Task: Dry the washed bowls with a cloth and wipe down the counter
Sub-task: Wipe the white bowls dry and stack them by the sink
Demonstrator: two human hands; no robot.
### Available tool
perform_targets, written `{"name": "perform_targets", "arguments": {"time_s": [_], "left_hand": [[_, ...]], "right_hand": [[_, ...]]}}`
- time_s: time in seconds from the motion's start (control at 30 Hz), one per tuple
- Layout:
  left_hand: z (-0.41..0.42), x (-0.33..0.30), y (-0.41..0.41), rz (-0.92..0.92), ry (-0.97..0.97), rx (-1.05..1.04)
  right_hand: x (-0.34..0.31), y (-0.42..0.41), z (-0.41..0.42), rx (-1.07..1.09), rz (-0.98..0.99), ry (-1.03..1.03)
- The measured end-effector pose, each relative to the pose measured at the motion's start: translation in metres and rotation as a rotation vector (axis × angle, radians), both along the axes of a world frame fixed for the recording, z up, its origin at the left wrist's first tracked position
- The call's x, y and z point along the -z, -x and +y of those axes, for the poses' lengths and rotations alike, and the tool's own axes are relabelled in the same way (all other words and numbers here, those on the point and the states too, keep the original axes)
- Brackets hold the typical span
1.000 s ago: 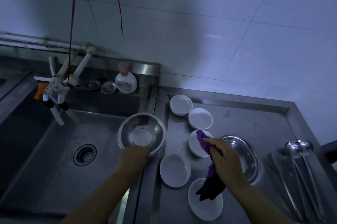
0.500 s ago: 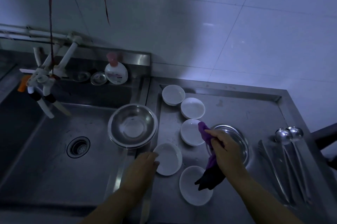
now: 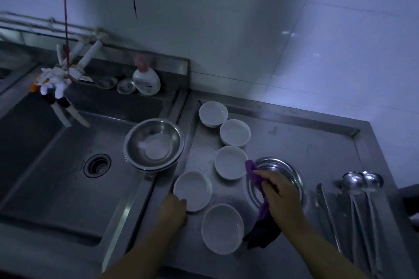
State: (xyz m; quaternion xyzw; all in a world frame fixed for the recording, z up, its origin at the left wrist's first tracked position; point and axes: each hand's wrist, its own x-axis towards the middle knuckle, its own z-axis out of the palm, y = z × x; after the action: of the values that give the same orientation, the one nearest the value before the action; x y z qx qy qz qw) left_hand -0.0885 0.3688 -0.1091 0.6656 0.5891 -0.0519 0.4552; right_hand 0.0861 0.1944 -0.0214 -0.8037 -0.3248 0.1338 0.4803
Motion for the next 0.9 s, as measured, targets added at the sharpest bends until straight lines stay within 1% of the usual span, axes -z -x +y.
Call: {"name": "perform_targets", "arguments": {"time_s": [0.03,0.1,0.17,0.27,0.37,0.5,0.6,0.73,0.83,0.9], "left_hand": [[-0.003,0.0,-0.002,-0.009,0.0,-0.034],[-0.009,-0.004,-0.005,-0.097,0.006,-0.134],[-0.014,-0.008,-0.008,-0.149,-0.062,-0.2],[-0.024,-0.017,-0.01,-0.187,-0.175,-0.226],[-0.035,-0.031,-0.009,-0.239,-0.287,-0.226],[-0.047,-0.052,-0.006,-0.354,-0.453,-0.227],[-0.052,-0.065,-0.002,-0.381,-0.606,-0.159],[-0.061,-0.087,0.0,-0.435,-0.681,-0.148],[-0.074,-0.11,0.0,-0.492,-0.73,-0.148],[-0.084,-0.127,-0.002,-0.514,-0.744,-0.136]], "right_hand": [[0.0,-0.003,-0.005,-0.012,-0.006,0.002],[0.0,-0.008,-0.013,-0.036,-0.018,0.003],[0.0,-0.013,-0.022,-0.055,-0.003,0.007],[-0.001,-0.019,-0.033,-0.071,0.014,0.01],[-0.006,-0.021,-0.038,-0.099,-0.002,0.012],[-0.013,-0.02,-0.043,-0.132,-0.026,0.005],[-0.02,-0.018,-0.043,-0.168,-0.02,-0.021],[-0.031,-0.008,-0.038,-0.215,-0.008,-0.068],[-0.045,0.005,-0.028,-0.269,-0.076,-0.116],[-0.055,0.015,-0.02,-0.288,-0.12,-0.191]]}}
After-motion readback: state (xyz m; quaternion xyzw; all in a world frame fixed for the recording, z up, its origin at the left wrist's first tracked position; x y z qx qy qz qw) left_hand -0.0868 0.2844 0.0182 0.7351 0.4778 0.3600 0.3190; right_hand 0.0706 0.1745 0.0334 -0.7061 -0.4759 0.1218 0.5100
